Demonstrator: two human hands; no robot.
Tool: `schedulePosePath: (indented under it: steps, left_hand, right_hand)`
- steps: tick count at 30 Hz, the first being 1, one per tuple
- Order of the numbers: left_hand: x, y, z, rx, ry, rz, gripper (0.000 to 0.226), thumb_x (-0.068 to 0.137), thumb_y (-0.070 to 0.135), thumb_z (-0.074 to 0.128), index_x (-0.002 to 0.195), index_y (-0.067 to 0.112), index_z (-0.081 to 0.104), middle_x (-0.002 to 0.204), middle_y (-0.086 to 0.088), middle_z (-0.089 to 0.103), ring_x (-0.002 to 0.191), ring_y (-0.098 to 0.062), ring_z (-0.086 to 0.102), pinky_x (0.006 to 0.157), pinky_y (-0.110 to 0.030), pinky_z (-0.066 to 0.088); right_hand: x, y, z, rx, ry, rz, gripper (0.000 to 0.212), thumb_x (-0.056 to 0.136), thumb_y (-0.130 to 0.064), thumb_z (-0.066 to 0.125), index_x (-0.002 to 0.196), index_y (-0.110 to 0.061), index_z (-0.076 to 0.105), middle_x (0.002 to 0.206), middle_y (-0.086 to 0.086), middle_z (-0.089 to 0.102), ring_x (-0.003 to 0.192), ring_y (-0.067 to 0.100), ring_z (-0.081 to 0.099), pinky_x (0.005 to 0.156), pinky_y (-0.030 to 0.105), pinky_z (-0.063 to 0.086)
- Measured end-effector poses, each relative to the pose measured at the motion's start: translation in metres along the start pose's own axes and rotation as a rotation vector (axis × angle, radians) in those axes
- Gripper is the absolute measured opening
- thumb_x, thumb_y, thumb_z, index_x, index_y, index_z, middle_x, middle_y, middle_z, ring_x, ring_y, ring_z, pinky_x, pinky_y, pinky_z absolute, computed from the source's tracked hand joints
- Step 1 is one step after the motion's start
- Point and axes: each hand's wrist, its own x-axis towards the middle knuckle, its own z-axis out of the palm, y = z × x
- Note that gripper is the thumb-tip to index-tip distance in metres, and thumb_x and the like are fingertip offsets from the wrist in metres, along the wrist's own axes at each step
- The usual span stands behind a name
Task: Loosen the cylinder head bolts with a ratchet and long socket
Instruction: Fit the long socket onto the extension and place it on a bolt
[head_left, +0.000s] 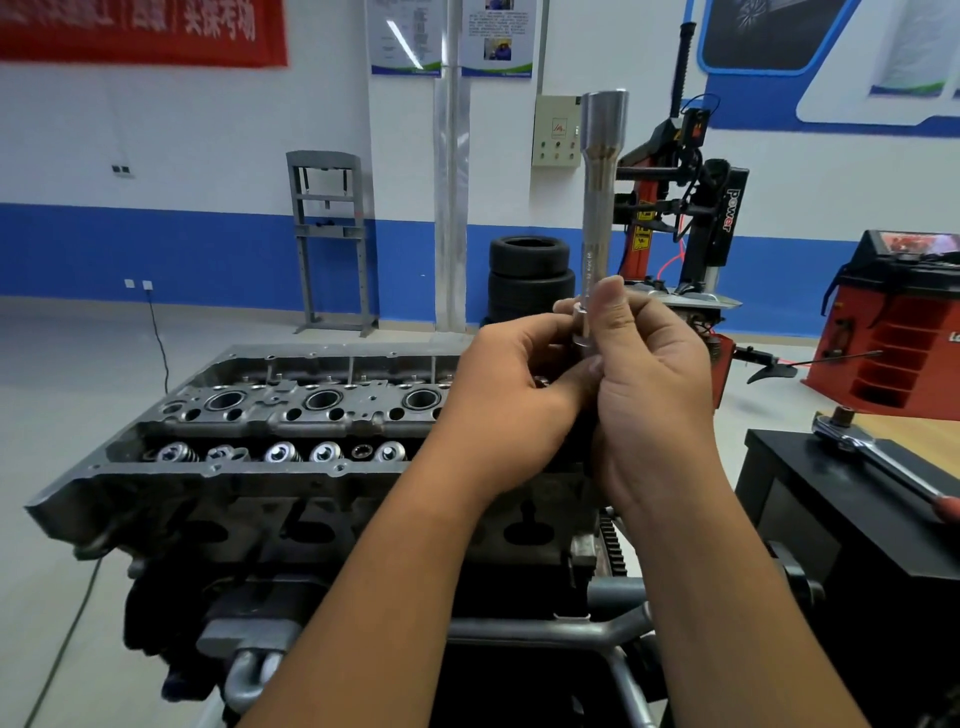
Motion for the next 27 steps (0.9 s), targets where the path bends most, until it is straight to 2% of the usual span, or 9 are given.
schedulePosePath:
  steps: [3,5,7,10,14,17,20,22,27]
  left_hand:
    - [-0.0005,0.0013,0.0024,0.060,-0.022,-0.007,0.033,0.095,0.001,0.071,0.110,0.030,0.075,0.104,0.004,0.080,0.101,-0.010,0.075,0.093,-0.041,0.062]
    - [-0.0013,0.0006,0.0054,0.138,0.046,0.020,0.032,0.090,0.003,0.077,0.105,0.032,0.075,0.100,0.009,0.080,0.097,-0.006,0.074,0.092,-0.042,0.062]
    - [-0.0022,-0.0003,0.0078,0.172,0.107,0.028,0.025,0.084,0.008,0.084,0.095,0.029,0.076,0.091,0.011,0.079,0.087,-0.003,0.074,0.084,-0.037,0.063]
    - [-0.0023,-0.0030,0.0085,0.202,0.180,0.018,0.019,0.078,0.012,0.088,0.087,0.023,0.077,0.080,0.010,0.077,0.075,-0.005,0.073,0.071,-0.029,0.062]
    - [-0.0004,-0.0010,0.0062,0.224,0.042,0.014,0.014,0.092,0.014,0.077,0.100,0.026,0.079,0.092,0.009,0.079,0.089,-0.006,0.074,0.083,-0.036,0.063]
    - [0.0005,-0.0007,0.0049,0.207,0.018,-0.019,0.018,0.093,0.011,0.076,0.102,0.026,0.079,0.095,0.009,0.080,0.091,-0.004,0.074,0.086,-0.036,0.063]
    - [0.0003,-0.0026,0.0051,0.218,0.070,-0.034,0.016,0.087,0.015,0.082,0.099,0.026,0.080,0.091,0.011,0.079,0.087,0.000,0.074,0.084,-0.034,0.064]
    - [0.0003,-0.0040,0.0051,0.224,0.089,-0.041,0.017,0.085,0.016,0.084,0.099,0.025,0.081,0.091,0.011,0.079,0.088,-0.002,0.074,0.082,-0.033,0.064]
    - [0.0015,-0.0017,0.0024,0.181,-0.022,-0.096,0.016,0.097,0.017,0.072,0.110,0.023,0.081,0.099,0.007,0.080,0.094,-0.011,0.076,0.086,-0.040,0.064]
  right_hand:
    - [0.0009,0.0015,0.0019,-0.001,0.006,0.002,0.044,0.082,-0.054,0.066,0.084,-0.011,0.075,0.085,0.018,0.071,0.084,0.041,0.072,0.084,0.064,0.060]
    - [0.0015,0.0016,0.0020,0.034,-0.008,0.022,0.038,0.083,-0.054,0.066,0.078,-0.017,0.076,0.082,0.011,0.072,0.077,0.030,0.071,0.075,0.052,0.064]
    - [0.0015,0.0008,0.0020,0.083,0.000,0.032,0.035,0.076,-0.052,0.075,0.082,-0.018,0.073,0.084,0.010,0.073,0.076,0.027,0.071,0.073,0.048,0.062]
    - [0.0016,0.0007,0.0012,0.078,0.016,0.008,0.048,0.067,-0.047,0.085,0.093,-0.011,0.066,0.089,0.012,0.072,0.076,0.028,0.069,0.076,0.052,0.062]
    - [0.0014,-0.0006,0.0006,0.045,0.031,0.030,0.040,0.077,-0.054,0.072,0.081,-0.014,0.073,0.087,0.008,0.074,0.087,0.033,0.068,0.093,0.071,0.053]
    - [0.0016,-0.0022,0.0012,0.038,0.020,0.059,0.040,0.080,-0.059,0.067,0.075,-0.021,0.078,0.086,0.006,0.076,0.089,0.033,0.071,0.092,0.071,0.054]
    - [0.0003,-0.0025,0.0025,0.027,0.006,0.032,0.040,0.067,-0.060,0.079,0.082,-0.023,0.075,0.090,0.008,0.075,0.092,0.041,0.070,0.092,0.069,0.055]
    - [-0.0004,-0.0022,0.0017,0.009,0.019,0.007,0.043,0.062,-0.055,0.085,0.086,-0.022,0.072,0.092,0.010,0.073,0.091,0.038,0.071,0.090,0.067,0.056]
    - [0.0002,-0.0023,0.0004,0.009,0.013,0.021,0.033,0.076,-0.050,0.074,0.086,-0.018,0.075,0.090,0.006,0.074,0.093,0.030,0.070,0.096,0.067,0.054]
